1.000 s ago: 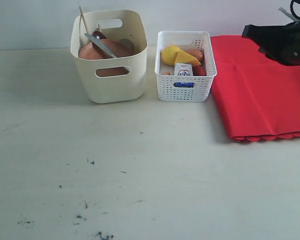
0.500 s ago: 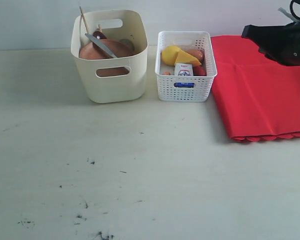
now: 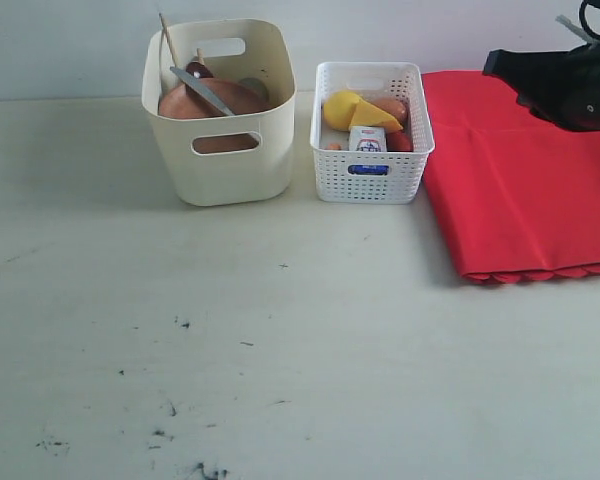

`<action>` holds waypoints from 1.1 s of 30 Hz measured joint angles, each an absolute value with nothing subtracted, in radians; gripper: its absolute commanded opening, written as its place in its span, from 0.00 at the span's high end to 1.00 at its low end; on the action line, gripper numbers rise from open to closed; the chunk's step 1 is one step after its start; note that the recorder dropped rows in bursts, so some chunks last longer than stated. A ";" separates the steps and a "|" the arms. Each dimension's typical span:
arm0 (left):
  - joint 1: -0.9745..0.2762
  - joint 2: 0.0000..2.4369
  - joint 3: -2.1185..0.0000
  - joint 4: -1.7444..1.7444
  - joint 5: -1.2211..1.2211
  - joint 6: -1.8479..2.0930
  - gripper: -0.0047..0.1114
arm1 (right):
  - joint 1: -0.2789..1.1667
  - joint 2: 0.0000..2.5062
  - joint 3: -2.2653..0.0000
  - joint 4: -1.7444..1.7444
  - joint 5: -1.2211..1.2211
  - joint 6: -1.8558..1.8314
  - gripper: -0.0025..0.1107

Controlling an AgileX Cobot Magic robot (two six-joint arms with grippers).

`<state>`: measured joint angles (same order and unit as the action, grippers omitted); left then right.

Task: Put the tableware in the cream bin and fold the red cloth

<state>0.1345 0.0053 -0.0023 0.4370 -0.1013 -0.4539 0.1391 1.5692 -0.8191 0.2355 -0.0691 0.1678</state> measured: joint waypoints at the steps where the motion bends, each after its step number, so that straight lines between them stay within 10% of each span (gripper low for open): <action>1: 0.127 0.005 -0.002 0.341 -0.099 -0.368 0.94 | 0.139 1.569 -0.819 0.236 -0.069 0.168 0.98; 33: 0.129 0.005 0.000 -0.009 0.191 0.032 0.94 | 0.139 1.569 -0.819 0.236 -0.069 0.168 0.98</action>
<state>0.1289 0.0053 -0.0001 -0.0092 0.1909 0.0319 0.1391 1.5692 -0.8191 0.2355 -0.0691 0.1678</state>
